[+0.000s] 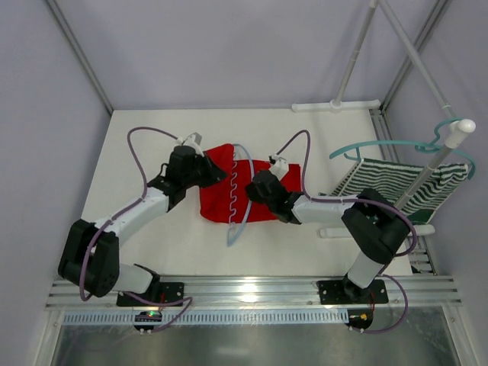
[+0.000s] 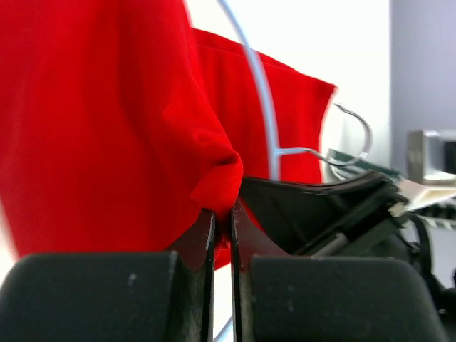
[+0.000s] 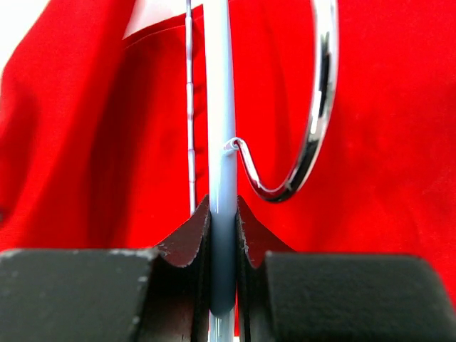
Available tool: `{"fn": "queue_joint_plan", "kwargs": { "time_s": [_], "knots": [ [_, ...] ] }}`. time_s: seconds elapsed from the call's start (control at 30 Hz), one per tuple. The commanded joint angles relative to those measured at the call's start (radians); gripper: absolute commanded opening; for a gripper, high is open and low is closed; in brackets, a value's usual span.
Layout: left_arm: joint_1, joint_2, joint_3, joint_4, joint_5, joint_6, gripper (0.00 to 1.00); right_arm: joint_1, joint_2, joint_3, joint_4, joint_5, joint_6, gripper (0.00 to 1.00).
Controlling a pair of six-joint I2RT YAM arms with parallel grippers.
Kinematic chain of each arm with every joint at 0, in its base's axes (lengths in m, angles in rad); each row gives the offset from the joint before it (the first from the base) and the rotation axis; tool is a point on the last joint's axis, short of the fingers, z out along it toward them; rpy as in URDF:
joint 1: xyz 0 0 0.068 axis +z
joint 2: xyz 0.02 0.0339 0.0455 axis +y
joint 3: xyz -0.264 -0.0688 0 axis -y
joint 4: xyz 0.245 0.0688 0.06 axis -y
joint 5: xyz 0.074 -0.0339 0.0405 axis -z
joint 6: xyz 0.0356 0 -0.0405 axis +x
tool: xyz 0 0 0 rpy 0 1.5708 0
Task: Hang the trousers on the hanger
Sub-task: Place trousers on hanger
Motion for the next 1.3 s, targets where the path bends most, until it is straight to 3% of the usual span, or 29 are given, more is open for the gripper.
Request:
{"fn": "queue_joint_plan", "kwargs": {
  "time_s": [0.0,0.23,0.37,0.4,0.43,0.5,0.53,0.63,0.77,1.0,1.2,1.27],
  "knots": [
    [-0.075,0.071,0.083,0.147,0.093,-0.027,0.01,0.008,-0.056,-0.034,0.052,0.038,0.004,0.04],
    [-0.149,0.233,0.070,0.204,0.080,-0.125,0.01,0.008,-0.082,-0.059,0.053,0.049,-0.005,0.04],
    [-0.161,0.254,0.039,0.279,0.121,-0.167,0.24,0.008,-0.089,-0.068,0.059,0.043,-0.005,0.04],
    [-0.161,0.253,0.043,0.279,0.126,-0.170,0.32,0.008,-0.089,-0.068,0.057,0.043,-0.006,0.04],
    [-0.160,0.248,0.051,0.260,0.124,-0.170,0.46,0.006,-0.091,-0.069,0.057,0.040,-0.006,0.04],
    [-0.158,0.224,0.084,0.215,0.086,-0.145,0.48,0.008,-0.100,-0.069,0.049,0.037,-0.011,0.04],
    [-0.157,0.210,0.097,0.113,0.043,-0.134,0.52,0.008,-0.103,-0.066,0.045,0.035,-0.014,0.04],
    [-0.152,0.152,0.100,0.068,-0.078,-0.128,0.58,0.008,-0.108,-0.052,0.028,0.032,-0.029,0.04],
    [-0.135,0.144,0.144,-0.041,-0.123,-0.124,0.57,0.010,-0.117,-0.046,0.016,0.032,-0.043,0.04],
    [-0.086,0.197,0.178,-0.060,-0.118,-0.160,0.48,0.010,-0.132,-0.031,-0.013,0.034,-0.069,0.04],
    [-0.081,0.282,0.263,-0.106,-0.109,-0.136,0.17,0.016,-0.108,-0.008,-0.023,0.031,-0.072,0.04],
    [-0.080,0.323,0.269,-0.095,-0.043,-0.139,0.08,0.025,-0.103,0.006,-0.024,0.034,-0.075,0.04]
  ]
}}
